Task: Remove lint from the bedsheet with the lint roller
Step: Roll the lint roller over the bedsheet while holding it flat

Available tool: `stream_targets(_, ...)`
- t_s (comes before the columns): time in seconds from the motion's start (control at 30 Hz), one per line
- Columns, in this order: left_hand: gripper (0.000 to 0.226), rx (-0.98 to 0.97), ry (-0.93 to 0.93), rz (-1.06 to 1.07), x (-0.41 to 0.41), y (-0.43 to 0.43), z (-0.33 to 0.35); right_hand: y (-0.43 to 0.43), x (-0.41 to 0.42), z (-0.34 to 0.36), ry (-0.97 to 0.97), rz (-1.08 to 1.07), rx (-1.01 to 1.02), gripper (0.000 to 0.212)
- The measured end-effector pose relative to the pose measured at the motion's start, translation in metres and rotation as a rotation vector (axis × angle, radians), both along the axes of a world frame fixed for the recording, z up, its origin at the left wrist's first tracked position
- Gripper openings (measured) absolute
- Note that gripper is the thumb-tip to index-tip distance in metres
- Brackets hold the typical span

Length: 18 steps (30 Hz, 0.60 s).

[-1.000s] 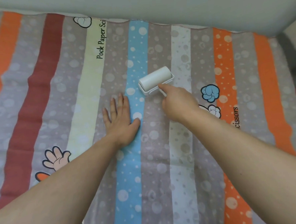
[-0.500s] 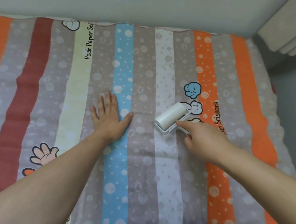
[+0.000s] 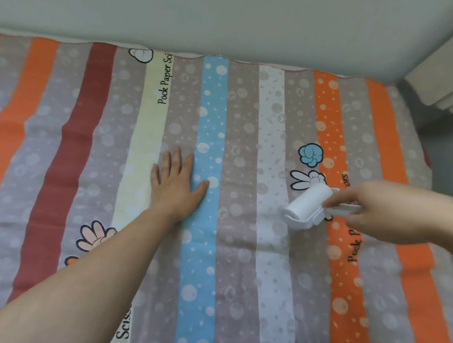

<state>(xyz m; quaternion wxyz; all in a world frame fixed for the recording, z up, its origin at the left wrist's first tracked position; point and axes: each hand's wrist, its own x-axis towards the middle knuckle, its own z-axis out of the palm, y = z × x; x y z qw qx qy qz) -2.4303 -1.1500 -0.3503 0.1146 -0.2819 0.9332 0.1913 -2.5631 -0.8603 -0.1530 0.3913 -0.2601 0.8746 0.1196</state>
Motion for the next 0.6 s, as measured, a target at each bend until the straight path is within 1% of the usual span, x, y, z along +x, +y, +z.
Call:
stream_targets(0.07,0.078,-0.004,0.01,0.014,0.003,-0.009,-0.001,-0.031,-0.003,0.0,0.04,-0.044,-0.113,0.04)
stream_targets(0.13,0.077,-0.003,0.013,0.004,0.008,-0.019,-0.002,-0.072,-0.002,-0.014,0.134,-0.044,-0.238,0.046)
stream_targets(0.2,0.079,-0.006,0.019,0.006,0.013,-0.031,-0.006,-0.115,0.0,-0.039,0.21,-0.077,-0.373,0.051)
stream_targets(0.3,0.081,0.009,0.033,0.015,0.017,-0.047,-0.011,-0.177,-0.002,-0.084,0.228,-0.117,-0.497,0.056)
stream_targets(0.37,0.081,0.013,0.054,0.01,0.018,-0.05,-0.015,-0.21,-0.006,-0.106,0.218,-0.143,-0.533,0.059)
stream_targets(0.43,0.082,0.021,0.073,0.011,0.018,-0.051,-0.016,-0.227,-0.007,-0.119,0.199,-0.173,-0.525,0.058)
stream_targets(0.6,0.082,0.086,0.08,0.003,0.017,-0.056,-0.015,-0.206,0.003,-0.12,0.227,-0.165,-0.429,0.058)
